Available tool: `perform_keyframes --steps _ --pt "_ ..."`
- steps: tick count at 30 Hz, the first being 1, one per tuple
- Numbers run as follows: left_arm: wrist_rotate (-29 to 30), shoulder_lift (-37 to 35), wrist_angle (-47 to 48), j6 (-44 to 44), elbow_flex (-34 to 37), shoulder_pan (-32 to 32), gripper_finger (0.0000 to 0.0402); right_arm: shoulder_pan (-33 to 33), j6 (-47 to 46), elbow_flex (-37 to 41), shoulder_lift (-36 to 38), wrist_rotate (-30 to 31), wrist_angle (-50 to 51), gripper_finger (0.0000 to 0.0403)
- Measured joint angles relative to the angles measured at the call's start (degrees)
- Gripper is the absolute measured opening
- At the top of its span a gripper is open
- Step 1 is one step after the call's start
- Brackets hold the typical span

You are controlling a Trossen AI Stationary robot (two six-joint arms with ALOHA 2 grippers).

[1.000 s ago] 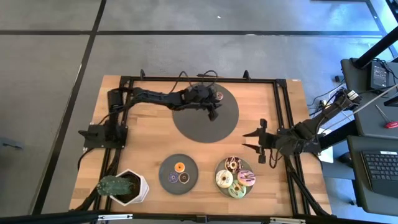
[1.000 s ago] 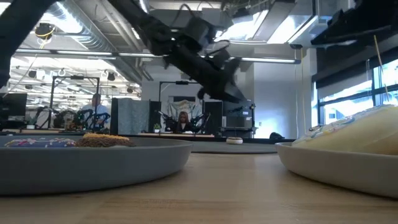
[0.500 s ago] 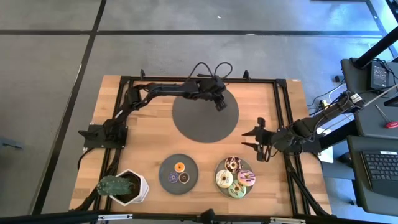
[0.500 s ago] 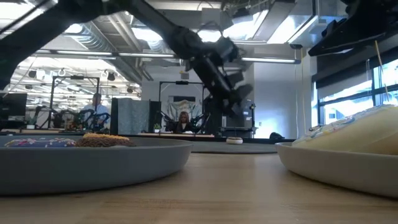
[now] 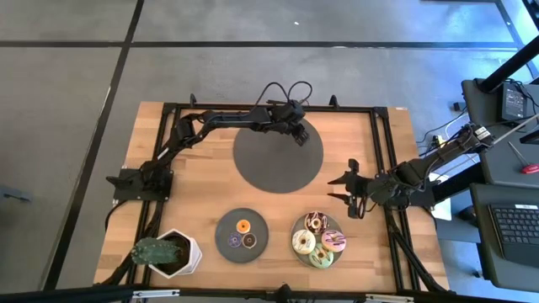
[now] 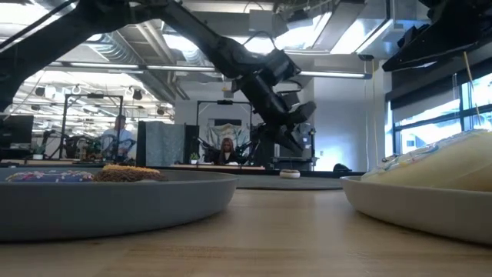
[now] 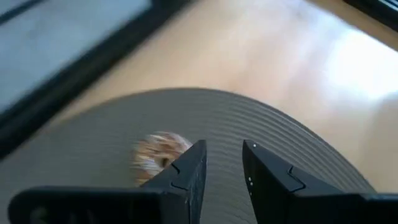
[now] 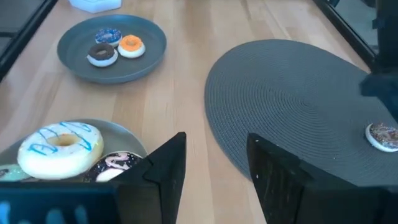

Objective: Pick & Place donuts
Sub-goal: Put small brown donut on the black plate

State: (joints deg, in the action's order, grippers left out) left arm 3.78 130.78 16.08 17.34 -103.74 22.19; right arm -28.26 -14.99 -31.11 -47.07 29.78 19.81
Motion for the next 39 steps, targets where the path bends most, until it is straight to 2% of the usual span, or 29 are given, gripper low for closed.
perform_keyframes --steps 3,6,11,14,19,25,28,32,35,39 --pt "-6.60 -0.58 1.01 -4.25 0.11 -0.81 0.0097 2.06 -2.74 0.00 0.00 1.02 -0.33 0.0170" --pt "-9.26 -2.33 1.39 -6.93 -0.23 -2.01 0.0093 8.26 -2.96 0.00 0.00 -0.40 -0.79 0.0170" --pt "-6.35 -8.28 5.67 -13.61 0.09 -4.53 0.0091 22.53 0.51 -0.04 -0.32 -17.26 -1.68 0.0170" --pt "-3.20 -12.78 7.03 -15.79 3.15 -5.92 0.0093 30.10 3.53 -0.07 -0.91 -23.58 -3.00 0.0170" --pt "-0.94 -21.12 3.17 -15.04 14.88 -6.88 0.0095 41.14 7.56 -0.07 -3.85 -31.23 -6.29 0.0170" --pt "-0.69 -31.22 -16.01 -9.47 35.83 -7.34 0.0091 51.78 8.77 -0.09 -9.99 -43.38 -15.33 0.0170" --pt "-1.00 -36.33 -23.06 -8.59 45.13 -7.42 0.0091 56.24 9.38 -0.42 -14.81 -44.05 -21.39 0.0170" --pt "-0.79 -42.71 -30.79 -8.54 54.06 -7.67 0.0095 60.38 9.56 -6.22 -22.82 -44.54 -21.41 0.0170" --pt "-1.38 -46.07 -34.89 -8.90 58.18 -7.89 0.0095 61.89 9.68 -12.10 -29.57 -44.86 -19.39 0.0170" --pt "-1.82 -48.93 -35.42 -8.99 60.76 -7.90 0.0090 63.23 12.82 -20.20 -38.68 -44.39 -15.27 0.0170"
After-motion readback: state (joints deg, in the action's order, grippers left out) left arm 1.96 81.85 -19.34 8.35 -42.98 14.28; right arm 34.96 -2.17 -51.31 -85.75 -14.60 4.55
